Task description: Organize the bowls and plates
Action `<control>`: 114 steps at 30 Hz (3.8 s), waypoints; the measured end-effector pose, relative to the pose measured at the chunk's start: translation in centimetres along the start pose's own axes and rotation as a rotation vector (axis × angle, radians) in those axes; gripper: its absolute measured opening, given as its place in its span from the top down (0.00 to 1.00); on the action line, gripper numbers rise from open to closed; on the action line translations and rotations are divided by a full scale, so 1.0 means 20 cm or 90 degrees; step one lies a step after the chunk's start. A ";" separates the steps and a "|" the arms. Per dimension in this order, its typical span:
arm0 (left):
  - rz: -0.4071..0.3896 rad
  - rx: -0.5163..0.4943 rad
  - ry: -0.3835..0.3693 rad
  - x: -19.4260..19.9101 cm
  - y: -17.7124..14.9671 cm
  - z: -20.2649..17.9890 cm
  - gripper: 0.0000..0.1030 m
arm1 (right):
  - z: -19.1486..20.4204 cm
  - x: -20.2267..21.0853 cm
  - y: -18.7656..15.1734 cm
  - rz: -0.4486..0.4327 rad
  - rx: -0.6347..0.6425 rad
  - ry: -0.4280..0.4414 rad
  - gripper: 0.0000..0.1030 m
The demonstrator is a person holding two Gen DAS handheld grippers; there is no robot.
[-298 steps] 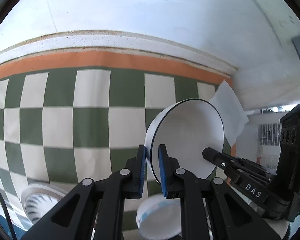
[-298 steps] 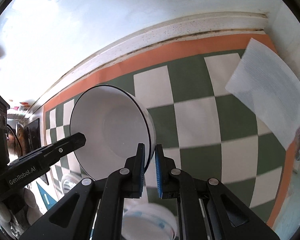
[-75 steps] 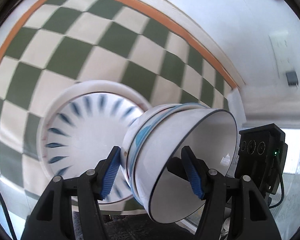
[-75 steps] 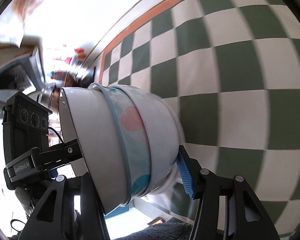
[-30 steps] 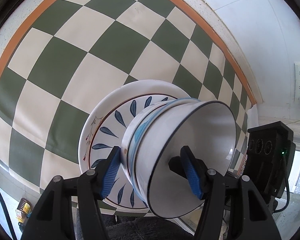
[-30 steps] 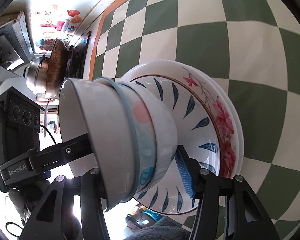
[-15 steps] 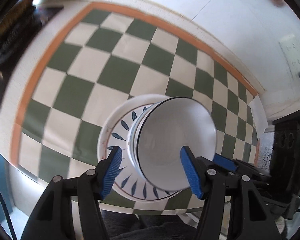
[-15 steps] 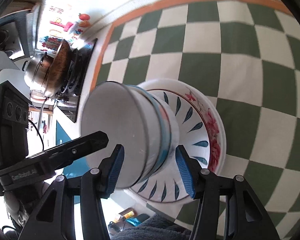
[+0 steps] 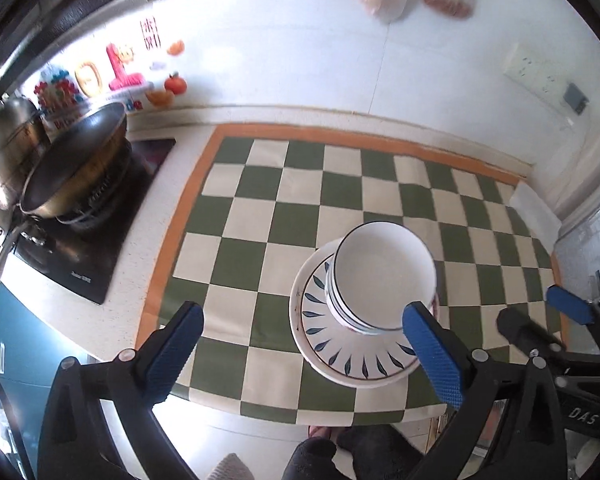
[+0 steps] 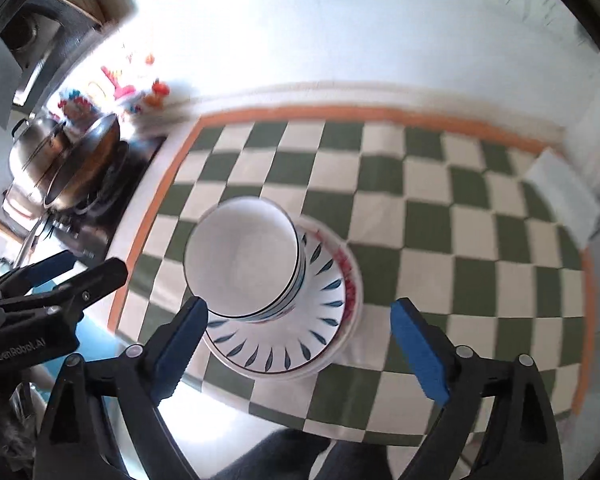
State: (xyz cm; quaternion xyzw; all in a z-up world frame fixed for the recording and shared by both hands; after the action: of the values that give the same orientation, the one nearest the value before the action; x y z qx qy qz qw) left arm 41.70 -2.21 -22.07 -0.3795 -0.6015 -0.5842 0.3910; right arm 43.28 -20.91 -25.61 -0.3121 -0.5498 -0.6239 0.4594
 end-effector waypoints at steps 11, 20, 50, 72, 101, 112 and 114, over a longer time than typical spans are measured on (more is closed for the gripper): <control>-0.102 -0.019 -0.007 0.51 -0.25 -0.02 0.00 | 0.13 0.62 -0.28 -0.143 -0.013 -0.038 0.03; -0.189 -0.033 0.006 1.01 -0.63 -0.04 0.00 | 0.28 1.14 -0.72 -0.223 -0.006 -0.044 0.03; -0.259 -0.036 -0.009 1.50 -1.05 0.15 0.00 | 0.63 1.83 -1.30 -0.320 -0.013 -0.102 0.03; -0.268 -0.041 -0.015 1.53 -1.08 0.12 0.00 | 0.61 1.82 -1.31 -0.327 -0.038 -0.119 0.02; -0.263 -0.034 -0.025 1.55 -1.12 0.14 0.00 | 0.60 1.81 -1.34 -0.324 -0.040 -0.116 0.03; -0.266 -0.032 -0.023 1.56 -1.13 0.16 0.00 | 0.62 1.80 -1.35 -0.322 -0.038 -0.119 0.03; -0.265 -0.032 -0.024 1.56 -1.13 0.16 0.00 | 0.62 1.80 -1.34 -0.321 -0.036 -0.120 0.03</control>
State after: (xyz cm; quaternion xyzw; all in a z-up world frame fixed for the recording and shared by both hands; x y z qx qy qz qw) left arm 8.32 0.30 -2.76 -0.2675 -0.6595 -0.6599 0.2409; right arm 3.45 -17.81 -1.73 -0.2345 -0.6328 -0.7019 0.2276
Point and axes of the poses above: each gripper's, at about its wrist camera, not at the fingertips, and x roughly against the way its jaws point, z to its left, y to its top, the point moved 3 cm from there along -x, roughly the way its jaws point, and after that the axes turned 4 degrees about z, right-handed, at the moved point
